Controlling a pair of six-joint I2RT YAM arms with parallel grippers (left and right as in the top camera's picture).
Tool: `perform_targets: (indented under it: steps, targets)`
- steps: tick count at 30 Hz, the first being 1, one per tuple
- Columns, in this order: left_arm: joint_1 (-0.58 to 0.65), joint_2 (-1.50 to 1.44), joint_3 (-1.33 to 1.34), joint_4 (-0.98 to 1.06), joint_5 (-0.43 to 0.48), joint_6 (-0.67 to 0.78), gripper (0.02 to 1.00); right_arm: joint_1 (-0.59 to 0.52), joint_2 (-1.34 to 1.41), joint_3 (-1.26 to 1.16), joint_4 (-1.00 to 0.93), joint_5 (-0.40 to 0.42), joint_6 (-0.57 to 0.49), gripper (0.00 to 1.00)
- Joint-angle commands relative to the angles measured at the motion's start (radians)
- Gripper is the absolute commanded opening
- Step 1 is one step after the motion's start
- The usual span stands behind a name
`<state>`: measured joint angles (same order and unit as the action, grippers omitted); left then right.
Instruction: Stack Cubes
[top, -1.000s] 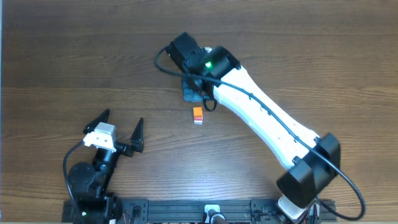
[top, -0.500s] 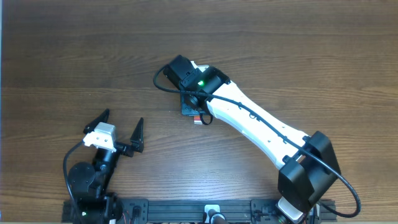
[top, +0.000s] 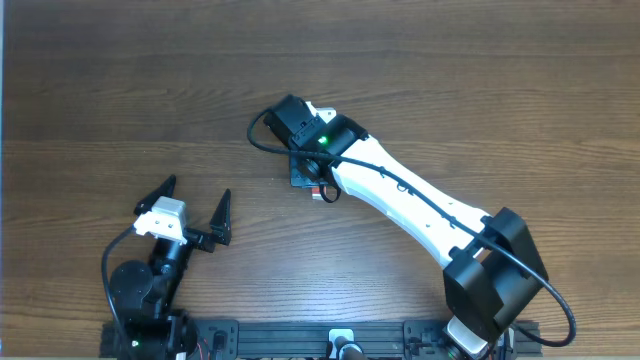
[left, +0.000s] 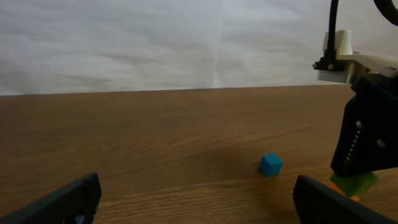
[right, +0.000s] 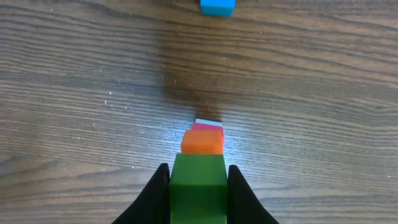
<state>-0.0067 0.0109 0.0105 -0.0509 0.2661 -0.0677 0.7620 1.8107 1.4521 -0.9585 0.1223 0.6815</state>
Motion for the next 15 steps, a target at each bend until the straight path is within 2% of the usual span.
perform_targets:
  steps: [1,15]
  targets:
    - [0.005,-0.005,-0.005,-0.002,0.01,0.011,0.998,0.004,-0.024,-0.022,0.018,0.003,0.01,0.009]
    - [0.005,-0.005,-0.005,-0.002,0.01,0.012,0.998,-0.001,-0.024,-0.042,0.045,0.014,0.01,0.012]
